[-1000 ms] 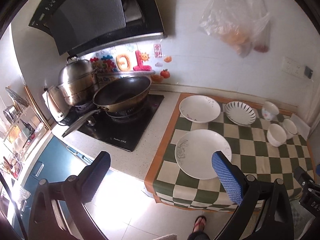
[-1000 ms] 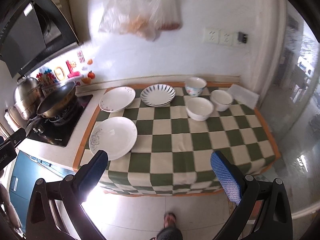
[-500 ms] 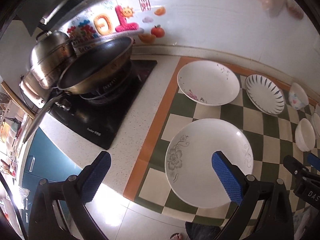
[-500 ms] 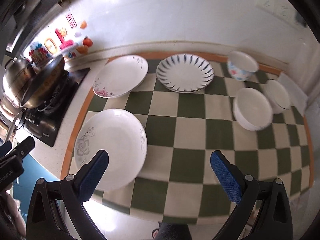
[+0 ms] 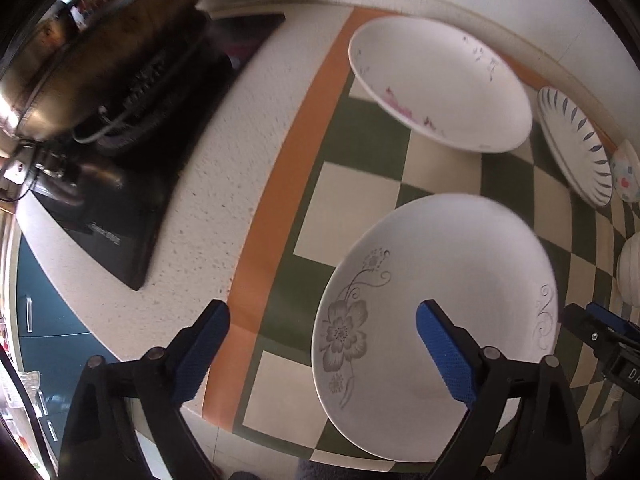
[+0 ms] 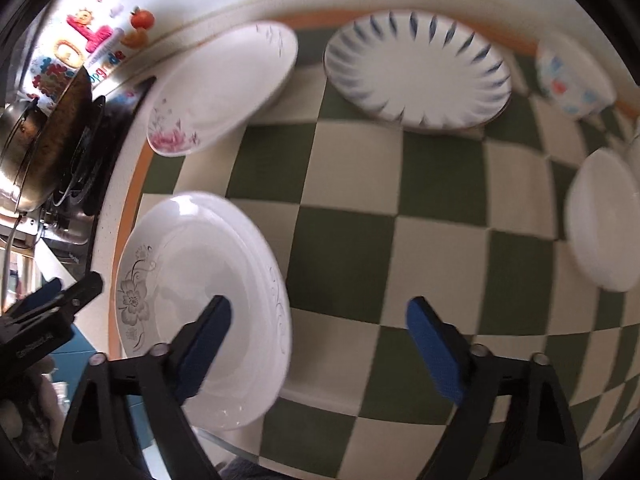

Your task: Organize plates and bowls

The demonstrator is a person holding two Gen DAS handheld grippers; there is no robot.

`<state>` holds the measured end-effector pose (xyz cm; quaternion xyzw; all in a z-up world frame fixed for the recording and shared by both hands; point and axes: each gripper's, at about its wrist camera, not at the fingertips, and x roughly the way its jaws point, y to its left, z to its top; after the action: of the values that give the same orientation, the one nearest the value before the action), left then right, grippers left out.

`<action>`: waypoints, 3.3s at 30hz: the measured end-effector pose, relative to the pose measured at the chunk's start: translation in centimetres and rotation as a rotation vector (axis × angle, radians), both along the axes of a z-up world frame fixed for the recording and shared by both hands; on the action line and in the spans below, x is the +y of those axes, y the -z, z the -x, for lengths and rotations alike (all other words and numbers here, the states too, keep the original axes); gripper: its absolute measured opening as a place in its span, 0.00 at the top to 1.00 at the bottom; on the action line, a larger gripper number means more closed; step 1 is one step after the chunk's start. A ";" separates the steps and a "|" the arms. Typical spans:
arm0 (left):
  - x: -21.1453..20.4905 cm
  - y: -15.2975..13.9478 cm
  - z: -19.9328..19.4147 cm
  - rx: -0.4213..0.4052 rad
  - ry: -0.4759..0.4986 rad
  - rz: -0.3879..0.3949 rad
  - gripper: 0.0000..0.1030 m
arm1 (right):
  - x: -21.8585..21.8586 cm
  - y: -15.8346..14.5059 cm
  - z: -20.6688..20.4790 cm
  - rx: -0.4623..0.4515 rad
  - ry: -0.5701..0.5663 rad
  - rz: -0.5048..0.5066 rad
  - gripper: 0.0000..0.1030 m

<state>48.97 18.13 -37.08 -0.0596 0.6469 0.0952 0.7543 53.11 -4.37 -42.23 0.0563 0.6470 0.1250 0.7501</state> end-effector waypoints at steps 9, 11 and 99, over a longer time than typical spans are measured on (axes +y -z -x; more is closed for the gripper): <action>1.7 2.8 -0.7 0.086 0.050 0.156 0.36 | 1.4 3.6 -0.3 0.154 0.061 -0.103 0.34; 1.7 3.2 -0.7 0.093 0.065 0.185 0.49 | 1.7 4.1 -0.2 0.170 0.065 -0.130 0.42; -2.3 -2.7 -10.8 -0.109 -0.038 0.290 0.60 | -6.9 -7.8 -4.4 -0.098 0.126 -0.238 0.57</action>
<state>59.75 15.85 -34.38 -0.1855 0.6108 0.0116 0.7697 57.55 -11.25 -34.48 0.1791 0.5853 0.1560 0.7753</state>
